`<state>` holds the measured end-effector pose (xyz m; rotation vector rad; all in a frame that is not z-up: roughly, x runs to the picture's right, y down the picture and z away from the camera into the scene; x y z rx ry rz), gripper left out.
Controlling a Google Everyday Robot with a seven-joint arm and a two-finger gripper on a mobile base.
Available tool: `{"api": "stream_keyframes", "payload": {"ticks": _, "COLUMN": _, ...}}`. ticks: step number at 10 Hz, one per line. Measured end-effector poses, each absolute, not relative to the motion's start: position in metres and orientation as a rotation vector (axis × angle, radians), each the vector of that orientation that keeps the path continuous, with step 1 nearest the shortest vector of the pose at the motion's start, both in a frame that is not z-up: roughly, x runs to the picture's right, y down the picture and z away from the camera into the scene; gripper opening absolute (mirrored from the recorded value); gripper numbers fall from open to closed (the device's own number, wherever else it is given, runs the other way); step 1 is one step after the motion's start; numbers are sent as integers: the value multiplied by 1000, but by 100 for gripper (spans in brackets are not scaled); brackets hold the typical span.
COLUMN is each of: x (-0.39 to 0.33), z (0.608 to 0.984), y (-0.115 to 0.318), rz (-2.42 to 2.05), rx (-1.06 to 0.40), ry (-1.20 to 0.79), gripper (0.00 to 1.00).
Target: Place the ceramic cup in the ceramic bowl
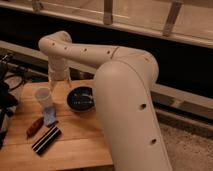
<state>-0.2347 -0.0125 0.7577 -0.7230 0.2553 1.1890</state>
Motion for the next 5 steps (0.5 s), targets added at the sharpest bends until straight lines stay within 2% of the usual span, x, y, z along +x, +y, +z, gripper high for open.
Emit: {"api": "stream_keyframes", "payload": {"ticks": 5, "x": -262, "z": 791, "y": -24, "rz": 1259, "rx": -736, "ry": 171, "gripper": 65}}
